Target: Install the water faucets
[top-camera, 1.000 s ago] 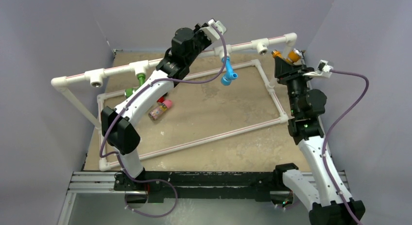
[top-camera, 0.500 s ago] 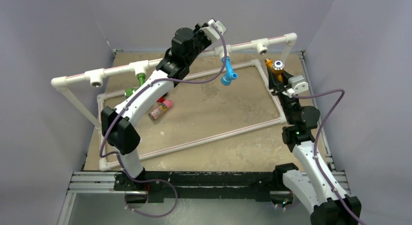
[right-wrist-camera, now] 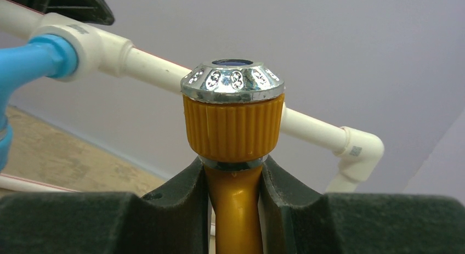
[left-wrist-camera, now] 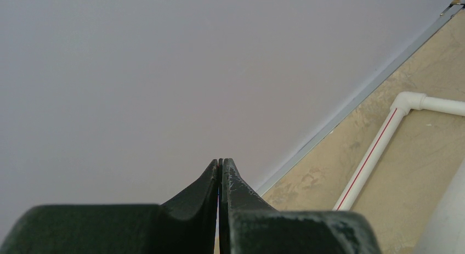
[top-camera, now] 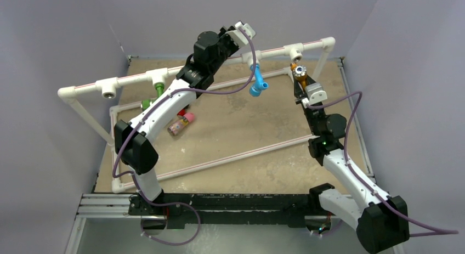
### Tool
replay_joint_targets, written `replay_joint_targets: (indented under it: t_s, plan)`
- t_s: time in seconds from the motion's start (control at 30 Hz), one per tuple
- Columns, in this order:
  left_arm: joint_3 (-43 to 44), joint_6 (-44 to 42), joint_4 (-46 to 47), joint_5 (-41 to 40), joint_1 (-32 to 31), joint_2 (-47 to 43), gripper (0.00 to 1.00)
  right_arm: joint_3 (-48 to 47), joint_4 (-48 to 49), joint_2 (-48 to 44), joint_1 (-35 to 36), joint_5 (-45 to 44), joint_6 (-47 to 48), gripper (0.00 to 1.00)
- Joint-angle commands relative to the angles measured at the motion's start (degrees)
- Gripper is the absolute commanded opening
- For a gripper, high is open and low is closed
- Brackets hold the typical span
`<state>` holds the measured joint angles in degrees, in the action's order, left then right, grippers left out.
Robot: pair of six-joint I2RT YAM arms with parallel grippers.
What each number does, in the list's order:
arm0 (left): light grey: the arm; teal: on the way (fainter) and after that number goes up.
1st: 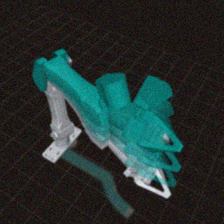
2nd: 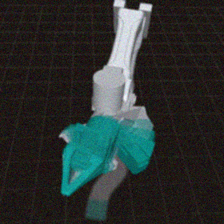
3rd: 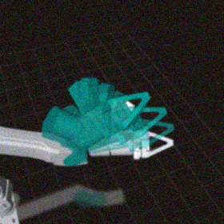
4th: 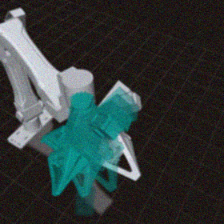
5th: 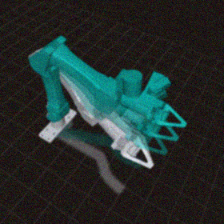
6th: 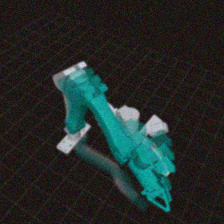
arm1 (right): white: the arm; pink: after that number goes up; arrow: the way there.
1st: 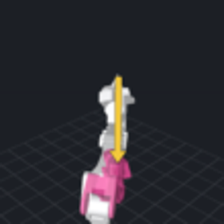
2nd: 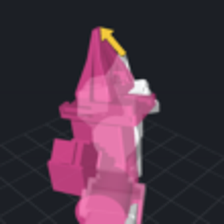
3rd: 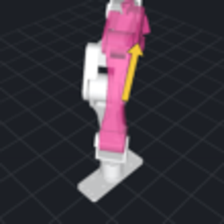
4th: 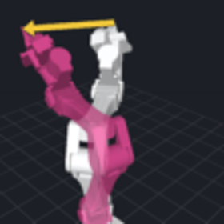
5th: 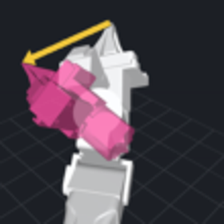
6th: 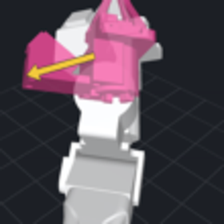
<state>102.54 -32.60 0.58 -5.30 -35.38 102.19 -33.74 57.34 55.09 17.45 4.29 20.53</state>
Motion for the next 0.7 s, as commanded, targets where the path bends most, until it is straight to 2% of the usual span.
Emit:
replay_joint_targets:
  t_s: [0.0, 0.67]
  plan:
    - [-1.82, 3.94, -9.61, 13.53, -3.09, 2.93, 0.0, -2.07, 6.99, -0.55, 0.14, -5.32, 3.96, 0.0]
    - [-2.96, 3.64, -9.28, 13.4, -3.08, 2.06, 0.0, -2.64, 8.81, 3.61, 0.06, -5.44, 3.71, 0.0]
